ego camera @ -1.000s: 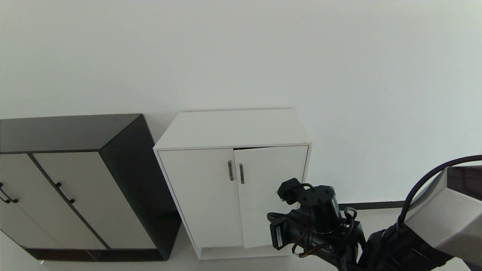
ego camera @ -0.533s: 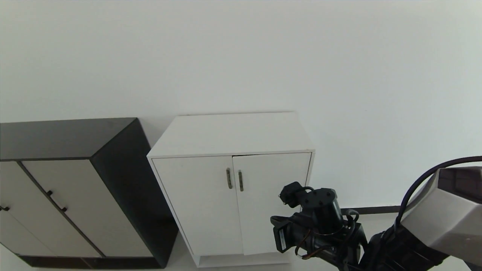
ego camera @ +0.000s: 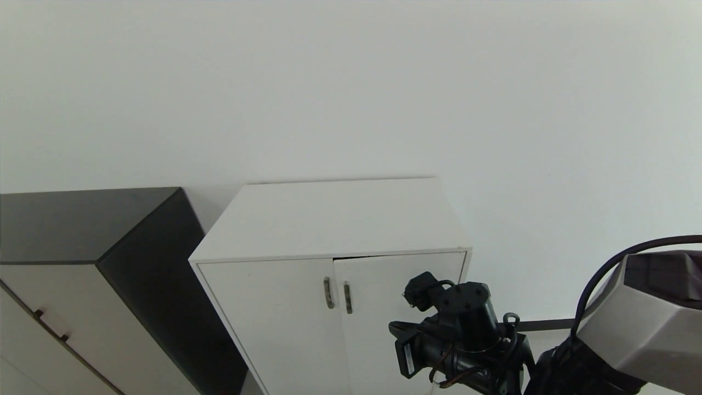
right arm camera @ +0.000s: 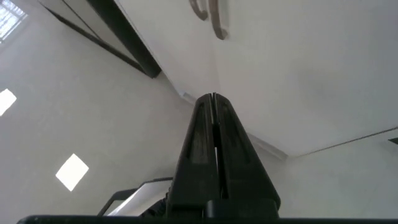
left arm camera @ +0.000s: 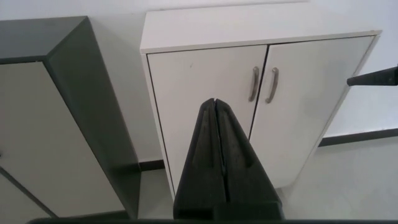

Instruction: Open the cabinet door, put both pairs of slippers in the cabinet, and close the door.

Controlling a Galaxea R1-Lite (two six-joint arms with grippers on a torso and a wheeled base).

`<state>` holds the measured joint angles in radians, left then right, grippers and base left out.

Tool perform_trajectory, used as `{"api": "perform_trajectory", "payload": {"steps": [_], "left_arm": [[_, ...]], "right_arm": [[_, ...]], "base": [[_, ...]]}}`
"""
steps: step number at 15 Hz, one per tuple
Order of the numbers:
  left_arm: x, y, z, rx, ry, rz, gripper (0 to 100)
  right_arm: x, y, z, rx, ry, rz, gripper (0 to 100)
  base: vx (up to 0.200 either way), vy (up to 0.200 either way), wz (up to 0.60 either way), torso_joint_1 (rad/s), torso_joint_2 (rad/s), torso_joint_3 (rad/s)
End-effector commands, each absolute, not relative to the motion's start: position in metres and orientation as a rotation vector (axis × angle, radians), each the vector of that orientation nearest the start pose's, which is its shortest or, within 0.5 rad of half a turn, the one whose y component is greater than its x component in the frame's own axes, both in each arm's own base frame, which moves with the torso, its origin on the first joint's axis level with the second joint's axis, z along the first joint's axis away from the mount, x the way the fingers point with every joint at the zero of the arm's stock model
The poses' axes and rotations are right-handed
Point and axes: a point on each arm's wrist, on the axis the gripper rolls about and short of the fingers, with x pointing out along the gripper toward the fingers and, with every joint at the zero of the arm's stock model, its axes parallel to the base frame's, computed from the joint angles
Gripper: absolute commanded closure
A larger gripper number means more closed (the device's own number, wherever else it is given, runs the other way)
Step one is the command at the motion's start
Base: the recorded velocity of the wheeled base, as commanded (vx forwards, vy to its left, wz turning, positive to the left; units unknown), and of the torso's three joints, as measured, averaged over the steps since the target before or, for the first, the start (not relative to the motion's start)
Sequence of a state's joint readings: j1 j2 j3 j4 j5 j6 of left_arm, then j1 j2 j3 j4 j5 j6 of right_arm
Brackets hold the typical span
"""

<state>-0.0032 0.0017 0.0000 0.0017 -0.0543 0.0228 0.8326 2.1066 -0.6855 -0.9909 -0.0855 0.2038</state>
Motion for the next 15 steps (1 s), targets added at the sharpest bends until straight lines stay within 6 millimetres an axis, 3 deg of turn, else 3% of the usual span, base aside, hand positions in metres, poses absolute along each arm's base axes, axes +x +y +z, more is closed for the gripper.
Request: {"api": "perform_trajectory", "payload": {"steps": [1,7,15], "left_arm": [[-0.023,-0.001,0.075,0.023,0.002,-0.057,100],[-0.023,-0.001,0.075,0.021,0.002,-0.057,100],[-0.023,-0.001,0.075,0.021,0.002,-0.057,100]], "right_arm": [[0.235,0.255,0.05,-0.007,0.474,0.689,100],[0.239,0.254,0.049,-0.001,0.474,0.679,100],[0.27,0.255,0.034,0.044,0.439,0.619,100]], "base": [[0.0,0.0,0.0,0.0,0.0,0.0],[0.0,0.0,0.0,0.0,0.0,0.0],[0.0,0.0,0.0,0.0,0.0,0.0]]}}
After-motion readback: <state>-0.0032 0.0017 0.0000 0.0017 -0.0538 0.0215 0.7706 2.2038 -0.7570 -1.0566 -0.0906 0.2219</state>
